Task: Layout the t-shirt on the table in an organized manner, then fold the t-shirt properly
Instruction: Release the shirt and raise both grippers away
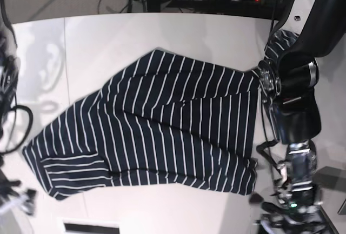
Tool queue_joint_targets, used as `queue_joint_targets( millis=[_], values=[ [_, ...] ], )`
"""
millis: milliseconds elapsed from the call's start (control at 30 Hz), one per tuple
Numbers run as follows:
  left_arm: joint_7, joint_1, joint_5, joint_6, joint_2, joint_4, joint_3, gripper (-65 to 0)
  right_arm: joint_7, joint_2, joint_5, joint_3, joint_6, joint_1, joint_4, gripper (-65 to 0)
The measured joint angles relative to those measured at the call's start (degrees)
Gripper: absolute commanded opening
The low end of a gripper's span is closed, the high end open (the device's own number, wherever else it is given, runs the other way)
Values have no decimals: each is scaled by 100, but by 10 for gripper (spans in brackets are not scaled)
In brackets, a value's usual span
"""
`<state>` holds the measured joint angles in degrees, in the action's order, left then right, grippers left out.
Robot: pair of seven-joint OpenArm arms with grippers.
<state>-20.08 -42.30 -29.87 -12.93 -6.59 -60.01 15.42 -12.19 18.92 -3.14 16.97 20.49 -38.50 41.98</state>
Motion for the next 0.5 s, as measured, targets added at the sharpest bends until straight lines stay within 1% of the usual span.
queue_joint_targets(
  millis=[67, 100, 133, 167, 200, 267, 300, 367, 400, 500],
  values=[
    [-457, 546, 175, -63, -133, -789, -216, -94, -667, -22, 28, 605, -24, 573, 756, -44],
    [-643, 1047, 201, -271, -190, -1244, -354, -94, -942, -55, 74, 855, -9, 933, 1209, -44],
    [-802, 1521, 295, -431, -219, -1628, -511, -95, -1152, -111, 92, 1014, -63, 1246, 1572, -44],
    [-885, 2085, 275, -693, -203, -2011, -686, -95, -1349, -212, 107, 1147, -61, 1552, 1958, -44],
    [-916, 2527, 302, -837, -144, -2264, -813, -95, -1451, -319, 94, 1231, -50, 1794, 2247, -44],
    [-861, 3305, 389, -981, 28, -2721, -955, -95, -1443, -612, -17, 1305, 57, 2284, 2743, -44],
    [-820, 3515, 437, -975, 42, -2863, -966, -95, -1447, -754, -46, 1305, 76, 2483, 2885, -44],
    [-798, 3742, 378, -872, -59, -3045, -927, -95, -1478, -944, -13, 1309, 74, 2883, 3077, -44],
    [-802, 3821, 326, -798, -129, -3121, -881, -95, -1513, -999, 4, 1309, 70, 3053, 3141, -44],
    [-833, 4199, 308, -791, -190, -3447, -844, -95, -1495, -1113, 17, 1316, 57, 3355, 3294, -44]
  ],
)
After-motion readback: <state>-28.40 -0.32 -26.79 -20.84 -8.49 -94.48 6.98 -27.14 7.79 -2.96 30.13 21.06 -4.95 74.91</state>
